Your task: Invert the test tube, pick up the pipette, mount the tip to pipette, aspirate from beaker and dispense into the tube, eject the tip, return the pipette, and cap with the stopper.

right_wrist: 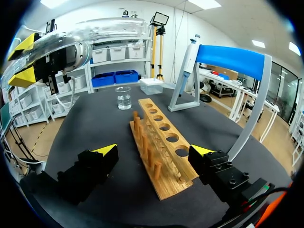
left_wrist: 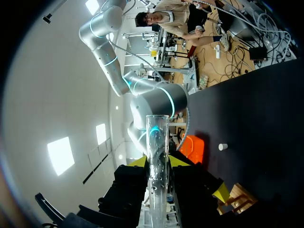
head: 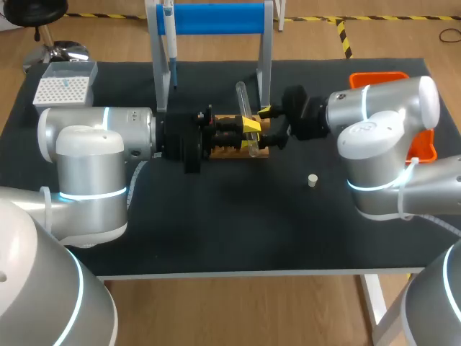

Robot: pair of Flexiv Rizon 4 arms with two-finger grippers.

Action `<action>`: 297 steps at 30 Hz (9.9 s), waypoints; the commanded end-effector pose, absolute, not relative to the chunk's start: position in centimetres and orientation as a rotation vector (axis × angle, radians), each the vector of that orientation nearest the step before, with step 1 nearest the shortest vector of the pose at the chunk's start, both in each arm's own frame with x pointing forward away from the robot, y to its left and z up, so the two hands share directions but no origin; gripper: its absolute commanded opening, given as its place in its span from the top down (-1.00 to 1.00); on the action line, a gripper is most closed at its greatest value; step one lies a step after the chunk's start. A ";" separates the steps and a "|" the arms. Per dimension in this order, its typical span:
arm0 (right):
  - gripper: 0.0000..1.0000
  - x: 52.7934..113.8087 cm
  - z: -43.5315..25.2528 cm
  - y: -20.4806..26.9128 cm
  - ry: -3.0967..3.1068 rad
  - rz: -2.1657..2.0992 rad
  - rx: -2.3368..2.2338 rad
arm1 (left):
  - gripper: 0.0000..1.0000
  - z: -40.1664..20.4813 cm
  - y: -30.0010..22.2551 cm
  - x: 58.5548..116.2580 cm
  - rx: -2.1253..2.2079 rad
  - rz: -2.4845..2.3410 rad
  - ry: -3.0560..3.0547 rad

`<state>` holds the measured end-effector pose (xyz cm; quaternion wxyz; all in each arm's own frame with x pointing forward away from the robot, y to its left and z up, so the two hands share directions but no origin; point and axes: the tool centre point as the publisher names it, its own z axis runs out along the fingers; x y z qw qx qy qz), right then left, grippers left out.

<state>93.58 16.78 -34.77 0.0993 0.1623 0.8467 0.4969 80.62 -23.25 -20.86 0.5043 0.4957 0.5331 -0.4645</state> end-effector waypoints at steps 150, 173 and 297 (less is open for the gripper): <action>-1.00 93.4 -34.5 16.8 2.500 1.470 0.481 | 1.00 -21.7 -19.8 97.1 0.013 -2.041 2.078; -1.00 93.4 -34.5 16.8 2.500 1.470 0.481 | 1.00 -23.5 -19.9 97.7 -0.023 -2.047 2.087; -1.00 93.4 -34.5 16.8 2.500 1.470 0.481 | -1.00 -22.4 -7.5 91.5 -0.386 -1.814 2.357</action>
